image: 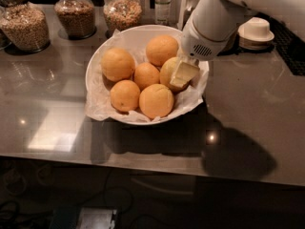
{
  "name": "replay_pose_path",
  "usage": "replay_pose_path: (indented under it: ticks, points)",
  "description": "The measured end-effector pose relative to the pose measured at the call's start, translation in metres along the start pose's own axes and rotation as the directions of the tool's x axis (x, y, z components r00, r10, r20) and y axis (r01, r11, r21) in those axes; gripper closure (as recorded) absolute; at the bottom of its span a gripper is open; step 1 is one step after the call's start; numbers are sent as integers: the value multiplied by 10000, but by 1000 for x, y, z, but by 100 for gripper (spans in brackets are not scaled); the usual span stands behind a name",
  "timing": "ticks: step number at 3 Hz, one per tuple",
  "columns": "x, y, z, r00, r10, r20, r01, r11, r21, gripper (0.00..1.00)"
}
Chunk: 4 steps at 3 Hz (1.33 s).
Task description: Pick orange from white bowl
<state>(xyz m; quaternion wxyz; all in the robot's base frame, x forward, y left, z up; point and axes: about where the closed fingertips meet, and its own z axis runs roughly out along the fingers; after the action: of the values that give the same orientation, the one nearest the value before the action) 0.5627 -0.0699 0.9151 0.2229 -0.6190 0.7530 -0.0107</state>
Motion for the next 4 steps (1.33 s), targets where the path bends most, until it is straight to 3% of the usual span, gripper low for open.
replay_pose_path:
  ticks: [4]
  points:
    - [-5,5,9,9998,-217,-8,216,9981,-573,31]
